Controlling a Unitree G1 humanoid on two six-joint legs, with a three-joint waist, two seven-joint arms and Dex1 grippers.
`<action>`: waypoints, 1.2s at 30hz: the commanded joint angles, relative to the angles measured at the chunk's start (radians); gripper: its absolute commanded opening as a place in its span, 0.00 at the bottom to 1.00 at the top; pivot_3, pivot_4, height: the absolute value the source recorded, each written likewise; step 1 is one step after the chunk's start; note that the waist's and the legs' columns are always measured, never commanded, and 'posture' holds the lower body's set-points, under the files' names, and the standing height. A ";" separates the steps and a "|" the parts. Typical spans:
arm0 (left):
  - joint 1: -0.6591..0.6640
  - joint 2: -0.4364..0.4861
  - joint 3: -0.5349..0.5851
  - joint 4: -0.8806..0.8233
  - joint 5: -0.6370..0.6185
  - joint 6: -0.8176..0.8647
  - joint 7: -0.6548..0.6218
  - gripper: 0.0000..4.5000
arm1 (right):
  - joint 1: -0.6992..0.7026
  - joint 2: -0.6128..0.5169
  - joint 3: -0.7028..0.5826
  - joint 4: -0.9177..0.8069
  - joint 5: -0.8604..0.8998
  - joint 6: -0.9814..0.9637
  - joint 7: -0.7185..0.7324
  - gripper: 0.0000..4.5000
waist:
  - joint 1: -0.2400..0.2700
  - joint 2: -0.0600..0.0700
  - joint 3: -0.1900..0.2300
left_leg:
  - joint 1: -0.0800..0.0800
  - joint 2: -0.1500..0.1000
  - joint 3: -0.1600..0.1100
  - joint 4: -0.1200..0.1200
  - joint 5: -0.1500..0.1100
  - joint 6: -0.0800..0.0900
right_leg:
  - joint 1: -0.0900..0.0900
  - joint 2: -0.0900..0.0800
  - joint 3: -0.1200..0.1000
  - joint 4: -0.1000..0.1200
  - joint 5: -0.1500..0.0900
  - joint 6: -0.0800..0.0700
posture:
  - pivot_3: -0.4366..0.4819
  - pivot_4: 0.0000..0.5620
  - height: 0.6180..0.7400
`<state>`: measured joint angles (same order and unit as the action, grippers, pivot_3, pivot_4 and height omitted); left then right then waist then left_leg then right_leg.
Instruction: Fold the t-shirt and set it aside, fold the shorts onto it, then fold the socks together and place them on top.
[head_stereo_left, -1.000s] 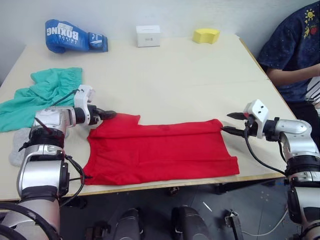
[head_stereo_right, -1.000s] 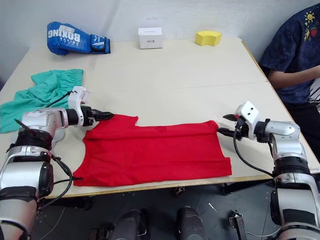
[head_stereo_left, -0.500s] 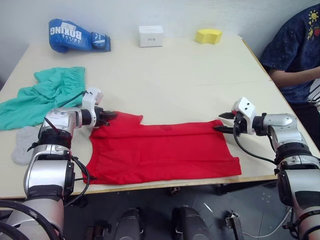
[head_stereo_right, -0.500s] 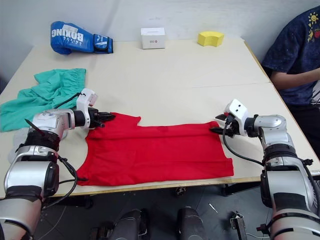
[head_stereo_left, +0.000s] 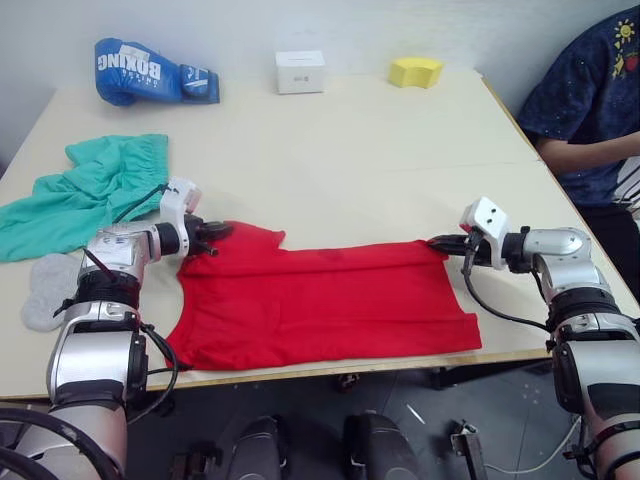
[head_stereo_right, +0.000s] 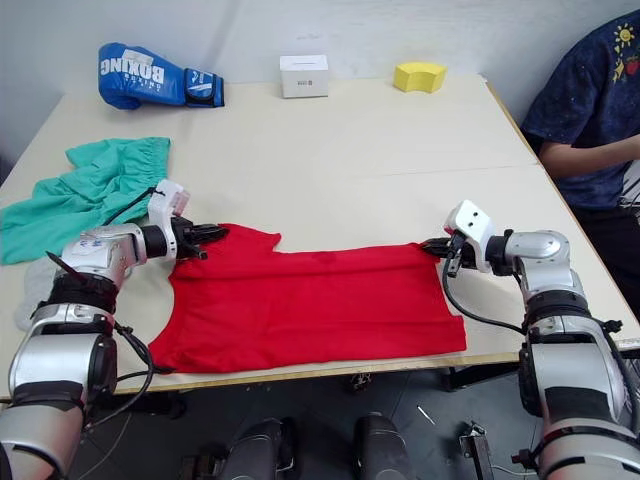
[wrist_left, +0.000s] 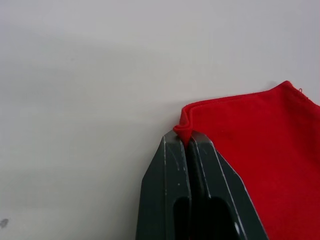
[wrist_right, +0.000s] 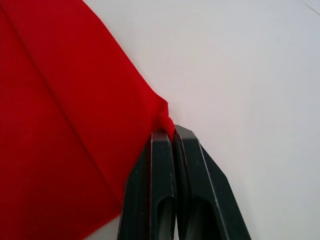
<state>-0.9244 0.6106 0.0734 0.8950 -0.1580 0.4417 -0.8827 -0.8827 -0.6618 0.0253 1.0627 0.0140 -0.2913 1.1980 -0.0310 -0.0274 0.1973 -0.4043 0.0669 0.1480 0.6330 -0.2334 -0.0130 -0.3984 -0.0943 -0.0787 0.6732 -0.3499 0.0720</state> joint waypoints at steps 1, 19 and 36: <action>0.043 0.031 0.040 -0.068 -0.021 -0.145 -0.043 0.00 | 0.048 -0.017 -0.049 -0.085 0.045 -0.128 -0.010 0.00 | -0.001 0.000 0.000 | 0.000 0.000 0.000 0.000 0.000 0.000 | 0.000 0.000 0.000 0.000 0.000 0.000 | 0.48 0.27 1.00; 0.639 0.206 0.099 -0.491 0.092 -1.337 -0.138 0.00 | 0.403 -0.051 -0.073 -0.248 -0.040 -0.686 -0.303 0.00 | -0.004 0.001 0.000 | 0.002 0.003 0.000 -0.001 -0.003 0.001 | 0.002 -0.004 0.004 -0.003 0.000 0.000 | 0.48 0.27 1.00; 0.637 0.340 0.000 -0.321 0.408 -1.685 0.150 0.00 | 0.460 -0.104 0.042 -0.151 -0.122 -0.845 -0.406 0.00 | -0.006 0.000 0.000 | 0.003 0.003 0.000 -0.002 -0.005 0.005 | 0.005 -0.004 0.002 -0.008 0.000 0.001 | 0.48 0.27 1.00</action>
<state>-0.2773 0.9283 0.0717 0.5682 0.2416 -1.2267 -0.7664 -0.4461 -0.7447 0.0572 0.9044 -0.1225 -1.1465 0.7774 -0.0373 -0.0271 0.1969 -0.4013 0.0700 0.1482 0.6314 -0.2379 -0.0082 -0.3927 -0.0979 -0.0767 0.6651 -0.3493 0.0729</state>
